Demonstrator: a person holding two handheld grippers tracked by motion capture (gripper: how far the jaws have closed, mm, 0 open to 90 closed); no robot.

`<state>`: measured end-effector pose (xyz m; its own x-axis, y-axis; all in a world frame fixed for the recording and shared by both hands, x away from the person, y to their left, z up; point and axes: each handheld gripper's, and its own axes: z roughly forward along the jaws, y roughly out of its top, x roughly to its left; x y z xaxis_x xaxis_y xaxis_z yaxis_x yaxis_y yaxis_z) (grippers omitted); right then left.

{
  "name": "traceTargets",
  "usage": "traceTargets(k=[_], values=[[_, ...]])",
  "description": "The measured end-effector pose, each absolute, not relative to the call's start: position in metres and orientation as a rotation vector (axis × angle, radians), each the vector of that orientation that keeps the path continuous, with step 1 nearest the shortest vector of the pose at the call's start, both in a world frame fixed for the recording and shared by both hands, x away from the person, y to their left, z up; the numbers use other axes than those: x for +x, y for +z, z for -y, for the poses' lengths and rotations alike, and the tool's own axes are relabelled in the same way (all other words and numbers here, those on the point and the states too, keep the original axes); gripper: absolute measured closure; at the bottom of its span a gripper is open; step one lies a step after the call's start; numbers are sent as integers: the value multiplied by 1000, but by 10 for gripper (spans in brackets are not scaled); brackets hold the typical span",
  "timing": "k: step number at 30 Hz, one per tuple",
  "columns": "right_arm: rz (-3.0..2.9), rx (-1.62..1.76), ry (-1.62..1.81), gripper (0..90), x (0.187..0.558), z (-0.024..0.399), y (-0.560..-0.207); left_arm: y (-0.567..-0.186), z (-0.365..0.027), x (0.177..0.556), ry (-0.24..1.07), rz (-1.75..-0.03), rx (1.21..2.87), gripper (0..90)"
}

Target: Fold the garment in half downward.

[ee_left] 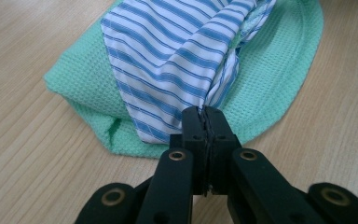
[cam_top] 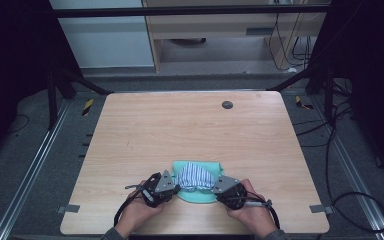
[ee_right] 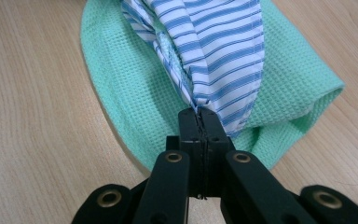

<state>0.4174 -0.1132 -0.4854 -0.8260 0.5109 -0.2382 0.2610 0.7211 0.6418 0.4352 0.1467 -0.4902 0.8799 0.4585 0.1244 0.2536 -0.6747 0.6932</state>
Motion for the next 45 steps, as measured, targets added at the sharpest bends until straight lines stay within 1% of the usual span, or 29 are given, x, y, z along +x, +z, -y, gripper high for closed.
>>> traceTargets(k=[7,8,10,12,13,14,15,17,20,23,26,27,29,30,31,32,35,38,40,45], values=[[-2517,618,879,891,417,118,-486,-490,-146,433,353,-515,2323,884],[-2517,623,879,885,417,118,-486,-490,-145,432,351,-514,2321,879],[-2520,630,889,843,416,120,-487,-489,-147,430,348,-513,2312,855],[-2532,650,912,764,414,122,-486,-485,-152,429,325,-532,2279,809],[-2531,656,917,735,413,124,-486,-483,-154,429,320,-544,2265,774],[-2517,683,933,688,411,128,-484,-479,-158,428,324,-555,2244,726],[-2517,683,933,688,411,128,-484,-478,-160,428,326,-560,2235,726],[-2513,704,946,651,409,132,-483,-473,-165,425,312,-568,2212,673],[-2511,730,944,601,407,136,-482,-466,-171,423,334,-582,2199,615],[-2499,760,951,557,407,142,-479,-462,-175,427,351,-618,2192,515],[-2489,791,952,487,408,146,-476,-462,-174,437,367,-661,2195,417],[-2481,814,953,441,410,149,-475,-462,-173,440,368,-676,2195,347],[-2445,841,962,360,414,153,-474,-462,-171,448,371,-705,2211,252],[-2434,864,963,327,417,155,-473,-462,-170,453,379,-721,2214,220],[-2414,901,964,275,423,158,-472,-461,-169,458,378,-728,2211,189],[-2391,932,968,235,428,160,-472,-461,-169,464,368,-745,2207,170],[-2330,1049,987,159,447,169,-470,-460,-170,478,358,-780,2201,121],[-2271,1133,1009,110,464,177,-469,-460,-173,492,353,-802,2191,84],[-2220,1197,1048,78,479,185,-470,-462,-177,500,354,-800,2180,85],[-2184,1248,1071,81,494,196,-476,-468,-190,518,354,-840,2190,78]])
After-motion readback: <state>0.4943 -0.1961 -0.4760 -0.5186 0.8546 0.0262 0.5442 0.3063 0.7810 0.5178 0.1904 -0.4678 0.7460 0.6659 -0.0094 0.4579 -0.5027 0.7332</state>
